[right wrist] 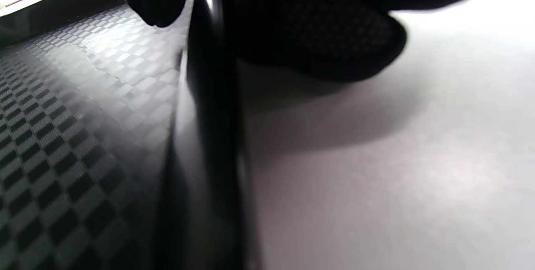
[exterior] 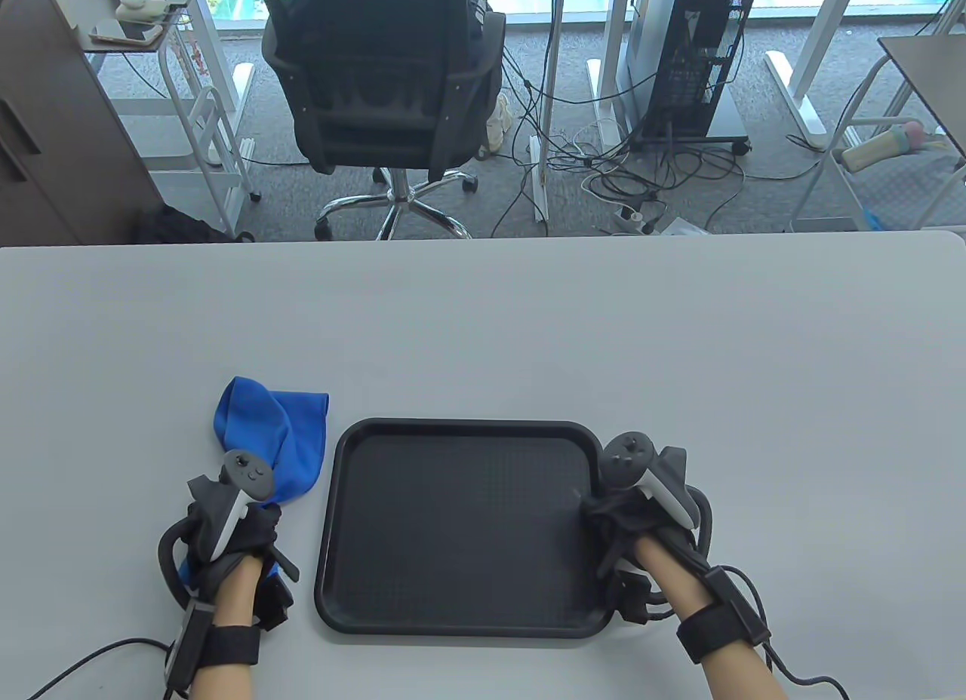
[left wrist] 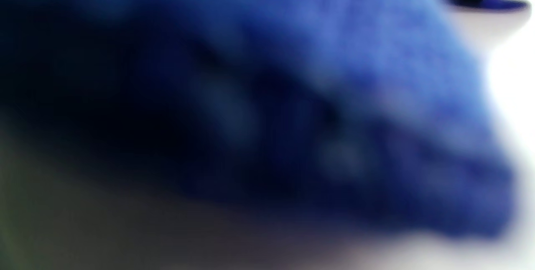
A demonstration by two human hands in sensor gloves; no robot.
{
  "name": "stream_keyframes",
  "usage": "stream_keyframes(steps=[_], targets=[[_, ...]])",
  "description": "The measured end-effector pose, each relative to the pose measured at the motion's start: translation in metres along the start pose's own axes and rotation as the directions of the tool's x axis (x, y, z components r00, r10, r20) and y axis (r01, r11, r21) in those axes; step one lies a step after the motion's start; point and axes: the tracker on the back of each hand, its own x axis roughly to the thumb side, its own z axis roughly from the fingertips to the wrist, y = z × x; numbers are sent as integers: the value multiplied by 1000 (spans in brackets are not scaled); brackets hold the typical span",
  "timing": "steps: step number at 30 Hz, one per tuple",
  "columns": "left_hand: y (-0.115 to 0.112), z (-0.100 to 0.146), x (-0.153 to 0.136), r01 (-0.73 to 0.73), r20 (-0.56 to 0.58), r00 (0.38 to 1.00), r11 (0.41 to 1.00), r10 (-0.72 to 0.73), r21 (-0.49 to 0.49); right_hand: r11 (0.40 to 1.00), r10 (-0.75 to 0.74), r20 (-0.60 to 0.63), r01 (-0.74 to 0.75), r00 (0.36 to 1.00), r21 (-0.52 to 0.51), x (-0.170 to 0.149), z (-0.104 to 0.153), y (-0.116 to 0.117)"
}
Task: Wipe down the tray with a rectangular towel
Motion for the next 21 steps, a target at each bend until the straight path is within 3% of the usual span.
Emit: stream_keyframes(steps=[3, 9, 17, 21], targets=[[7, 1, -2, 11, -18, 1000, 998, -11, 55, 1000, 12, -10, -12, 1000, 13, 0, 0, 0], [34, 12, -5, -214, 87, 976, 961, 202, 174, 1000, 6, -15, -6, 1000, 17, 0, 1, 0], [82, 55, 13, -450, 399, 859, 844, 319, 294, 1000, 7, -14, -7, 1000, 15, 0, 1, 0], [101, 89, 38, -527, 606, 741, 809, 290, 258, 1000, 14, -14, -14, 1000, 7, 1, 1, 0]])
